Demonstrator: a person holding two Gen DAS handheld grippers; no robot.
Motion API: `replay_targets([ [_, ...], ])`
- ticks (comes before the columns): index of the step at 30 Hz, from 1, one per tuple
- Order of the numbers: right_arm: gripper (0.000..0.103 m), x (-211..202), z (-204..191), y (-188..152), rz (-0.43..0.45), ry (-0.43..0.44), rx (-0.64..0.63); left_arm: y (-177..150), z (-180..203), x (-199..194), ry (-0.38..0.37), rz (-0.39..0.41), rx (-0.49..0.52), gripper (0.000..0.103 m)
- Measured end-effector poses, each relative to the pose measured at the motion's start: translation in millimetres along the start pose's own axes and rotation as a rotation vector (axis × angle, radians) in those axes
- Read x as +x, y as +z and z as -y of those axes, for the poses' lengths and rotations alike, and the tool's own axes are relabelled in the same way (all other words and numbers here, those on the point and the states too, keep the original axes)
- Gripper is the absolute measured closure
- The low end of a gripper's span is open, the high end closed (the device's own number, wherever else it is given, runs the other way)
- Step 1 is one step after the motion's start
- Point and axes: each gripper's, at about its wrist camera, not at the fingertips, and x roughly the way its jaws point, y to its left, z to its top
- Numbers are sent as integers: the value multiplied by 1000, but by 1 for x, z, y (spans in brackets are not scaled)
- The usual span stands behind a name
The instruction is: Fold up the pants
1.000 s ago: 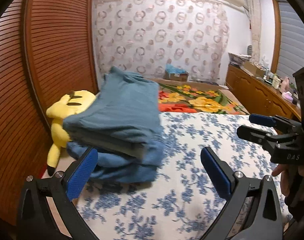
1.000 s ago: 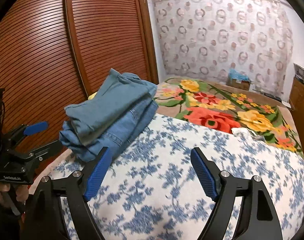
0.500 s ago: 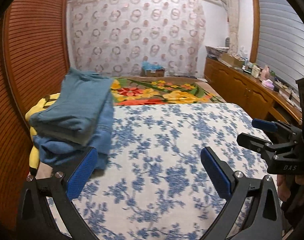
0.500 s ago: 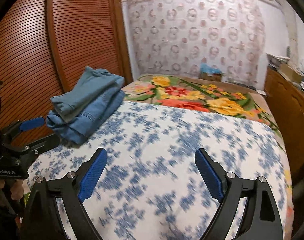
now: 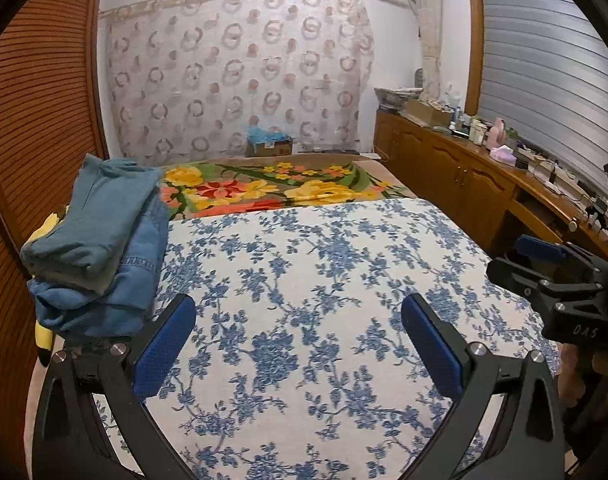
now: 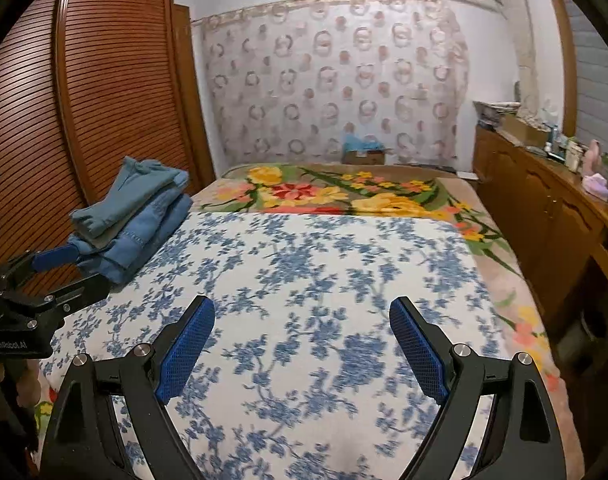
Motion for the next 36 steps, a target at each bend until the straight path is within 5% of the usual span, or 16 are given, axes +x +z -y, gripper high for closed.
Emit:
replay_targets([
  [36, 13, -62, -3, -4, 206, -50, 5, 36, 18, -86, -7, 185, 25, 0],
])
